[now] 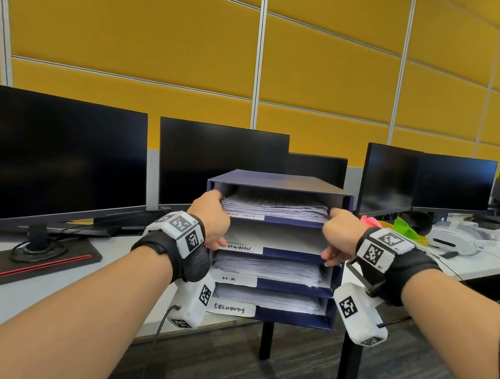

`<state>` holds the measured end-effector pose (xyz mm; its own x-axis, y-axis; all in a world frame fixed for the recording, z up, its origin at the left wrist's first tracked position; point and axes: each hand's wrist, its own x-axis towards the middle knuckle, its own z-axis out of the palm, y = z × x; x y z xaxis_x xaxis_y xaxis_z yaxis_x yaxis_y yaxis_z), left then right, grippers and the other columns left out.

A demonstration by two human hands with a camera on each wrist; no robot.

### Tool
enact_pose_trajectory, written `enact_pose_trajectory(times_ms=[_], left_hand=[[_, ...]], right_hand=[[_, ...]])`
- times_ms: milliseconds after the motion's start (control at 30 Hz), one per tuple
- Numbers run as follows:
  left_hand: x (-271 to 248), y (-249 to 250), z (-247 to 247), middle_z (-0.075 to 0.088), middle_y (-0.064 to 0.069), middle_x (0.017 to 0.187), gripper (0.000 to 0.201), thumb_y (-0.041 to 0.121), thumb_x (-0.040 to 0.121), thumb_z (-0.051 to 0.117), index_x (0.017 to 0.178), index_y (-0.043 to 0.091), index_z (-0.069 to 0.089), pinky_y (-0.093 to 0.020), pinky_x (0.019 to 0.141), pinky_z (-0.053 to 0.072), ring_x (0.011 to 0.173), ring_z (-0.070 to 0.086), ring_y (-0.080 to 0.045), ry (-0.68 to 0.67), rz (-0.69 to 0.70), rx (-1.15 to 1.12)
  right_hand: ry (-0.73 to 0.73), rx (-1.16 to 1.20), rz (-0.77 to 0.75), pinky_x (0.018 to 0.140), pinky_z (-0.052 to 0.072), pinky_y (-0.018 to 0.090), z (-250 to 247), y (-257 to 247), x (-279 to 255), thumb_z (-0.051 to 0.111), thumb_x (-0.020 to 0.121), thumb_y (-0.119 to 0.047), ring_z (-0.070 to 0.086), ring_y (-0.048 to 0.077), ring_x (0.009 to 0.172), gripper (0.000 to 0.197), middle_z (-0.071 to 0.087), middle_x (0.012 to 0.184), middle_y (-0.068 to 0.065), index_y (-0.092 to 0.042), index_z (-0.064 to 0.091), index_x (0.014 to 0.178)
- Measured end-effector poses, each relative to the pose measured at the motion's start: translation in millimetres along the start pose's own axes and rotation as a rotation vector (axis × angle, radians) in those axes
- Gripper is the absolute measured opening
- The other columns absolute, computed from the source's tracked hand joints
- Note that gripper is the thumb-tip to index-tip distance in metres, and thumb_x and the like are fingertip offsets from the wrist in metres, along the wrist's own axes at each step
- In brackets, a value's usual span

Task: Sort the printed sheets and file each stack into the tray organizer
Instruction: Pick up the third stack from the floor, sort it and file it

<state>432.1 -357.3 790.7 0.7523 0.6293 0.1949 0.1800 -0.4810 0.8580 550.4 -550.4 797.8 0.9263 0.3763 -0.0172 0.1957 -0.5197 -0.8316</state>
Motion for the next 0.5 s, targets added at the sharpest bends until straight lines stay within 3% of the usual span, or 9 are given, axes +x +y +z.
enact_pose_trajectory(times_ms=[67,167,233,267,333,400,500], left_hand=[[-4,-8,-6,0.048,-0.009,0.142,0.057,-0.012,0.084,0.039,0.135,0.012,0.046,-0.045,0.063,0.059,0.072,0.070,-0.040,0.052,0.072,0.021],[-15,-18,-17,0.061,0.000,0.122,0.045,-0.008,0.080,0.045,0.114,0.018,0.059,-0.039,0.063,0.060,0.075,0.072,-0.031,0.106,0.143,0.086],[-30,-24,-25,0.066,-0.001,0.113,0.036,-0.004,0.080,0.047,0.101,0.020,0.062,-0.041,0.068,0.061,0.078,0.072,-0.030,0.106,0.156,0.136],[-40,-27,-28,0.068,-0.005,0.108,0.031,-0.002,0.082,0.046,0.096,0.020,0.063,-0.040,0.068,0.061,0.077,0.072,-0.031,0.105,0.140,0.156],[-60,-40,-32,0.069,-0.010,0.100,0.029,0.000,0.087,0.043,0.094,0.017,0.064,-0.036,0.059,0.059,0.071,0.072,-0.030,0.069,0.115,0.220],[-77,-54,-33,0.068,-0.010,0.099,0.028,0.002,0.089,0.042,0.095,0.016,0.065,-0.036,0.056,0.059,0.067,0.073,-0.029,-0.004,0.103,0.293],[-97,-82,-32,0.069,-0.012,0.095,0.027,0.004,0.088,0.042,0.093,0.016,0.066,-0.037,0.056,0.058,0.066,0.072,-0.028,-0.092,0.076,0.406]], right_hand=[[0.026,-0.003,-0.012,0.042,0.053,0.044,0,2,-8,0.031,0.095,0.001,0.062,0.027,0.042,0.032,0.057,0.081,0.026,-0.008,0.030,0.125],[0.053,-0.021,-0.104,0.063,0.058,0.050,1,7,-26,0.033,0.090,0.004,0.068,0.031,0.061,0.050,0.056,0.111,0.020,-0.014,0.031,0.137],[0.066,-0.033,-0.181,0.067,0.059,0.046,1,13,-43,0.032,0.089,0.006,0.067,0.027,0.063,0.063,0.040,0.146,0.010,-0.018,0.026,0.147],[0.075,-0.031,-0.208,0.064,0.059,0.042,2,18,-50,0.032,0.089,0.007,0.066,0.025,0.060,0.064,0.033,0.152,0.005,-0.018,0.025,0.148],[0.079,-0.023,-0.225,0.058,0.057,0.037,4,26,-68,0.036,0.092,0.005,0.063,0.023,0.057,0.056,0.043,0.146,0.008,-0.014,0.034,0.145],[0.060,-0.029,-0.209,0.054,0.056,0.037,9,36,-81,0.043,0.094,-0.002,0.062,0.023,0.055,0.041,0.060,0.125,0.017,-0.010,0.047,0.134],[-0.048,-0.110,-0.143,0.052,0.057,0.037,27,54,-97,0.055,0.091,-0.005,0.063,0.025,0.055,0.026,0.068,0.100,0.020,-0.009,0.058,0.117]])
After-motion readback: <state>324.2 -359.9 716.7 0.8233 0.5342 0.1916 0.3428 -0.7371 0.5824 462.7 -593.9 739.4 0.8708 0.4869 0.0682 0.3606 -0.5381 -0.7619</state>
